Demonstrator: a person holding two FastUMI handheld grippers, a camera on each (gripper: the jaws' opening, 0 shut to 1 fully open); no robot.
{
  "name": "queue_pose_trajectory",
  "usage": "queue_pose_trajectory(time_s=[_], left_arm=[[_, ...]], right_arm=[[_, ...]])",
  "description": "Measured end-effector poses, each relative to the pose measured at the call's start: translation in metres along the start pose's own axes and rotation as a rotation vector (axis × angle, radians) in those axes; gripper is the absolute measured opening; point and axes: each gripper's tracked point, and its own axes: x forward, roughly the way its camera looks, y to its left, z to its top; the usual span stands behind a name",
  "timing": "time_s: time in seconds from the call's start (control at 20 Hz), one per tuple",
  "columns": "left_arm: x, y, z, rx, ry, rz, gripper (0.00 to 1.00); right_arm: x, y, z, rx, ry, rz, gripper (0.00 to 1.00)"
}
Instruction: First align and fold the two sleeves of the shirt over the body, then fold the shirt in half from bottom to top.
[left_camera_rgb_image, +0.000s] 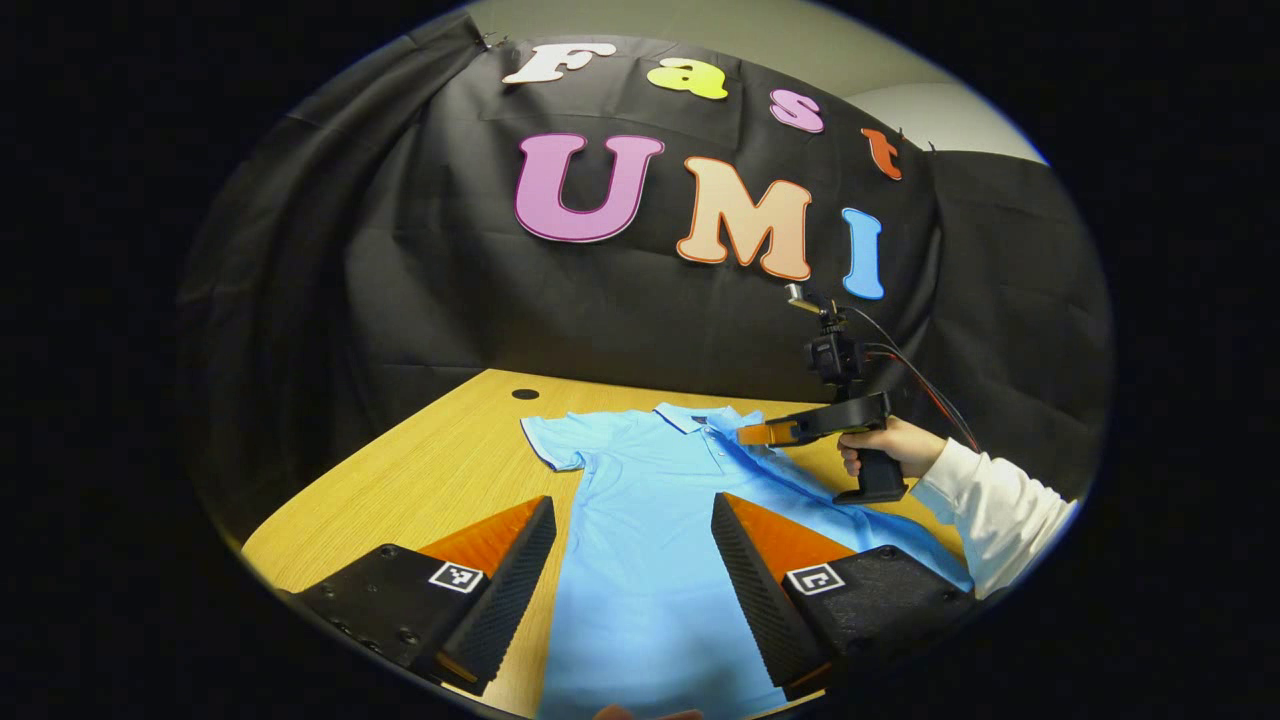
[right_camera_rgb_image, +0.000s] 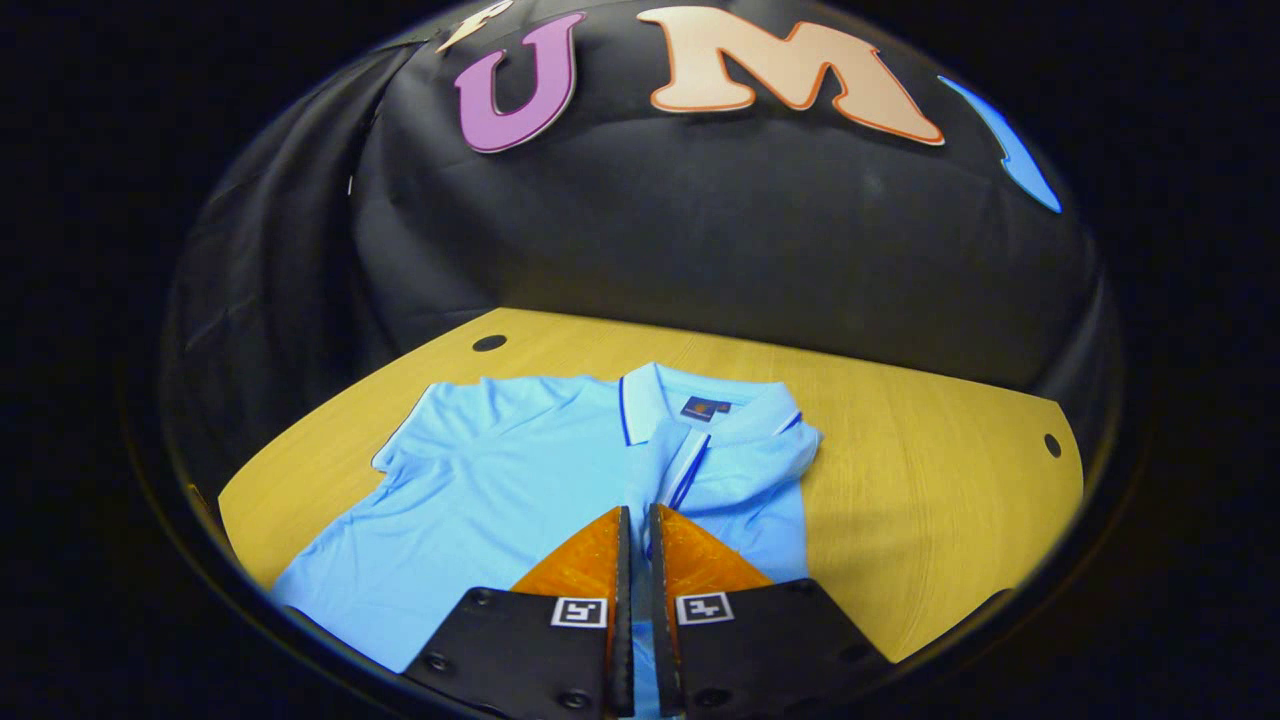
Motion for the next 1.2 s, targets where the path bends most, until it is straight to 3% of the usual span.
queue_pose_trajectory(time_s=[0.15, 0.3, 0.6, 0.9, 1.2], left_arm=[[0.001, 0.003, -0.003, -0.004, 0.007, 0.006, 0.93], [0.005, 0.004, -0.006, -0.011, 0.020, 0.007, 0.94], [0.014, 0.024, -0.009, -0.005, 0.027, 0.041, 0.94], [0.037, 0.055, -0.023, -0.017, 0.073, 0.091, 0.94], [0.104, 0.085, 0.003, 0.058, 0.113, 0.136, 0.94]], right_arm=[[-0.007, 0.023, 0.000, 0.025, 0.008, 0.079, 0.23], [-0.023, 0.023, 0.012, 0.014, -0.033, 0.083, 0.97], [-0.086, 0.018, 0.010, 0.046, -0.120, 0.116, 0.97], [-0.160, -0.007, -0.028, 0.044, -0.199, 0.082, 0.97], [-0.214, -0.043, -0.068, 0.159, -0.271, 0.036, 0.98]])
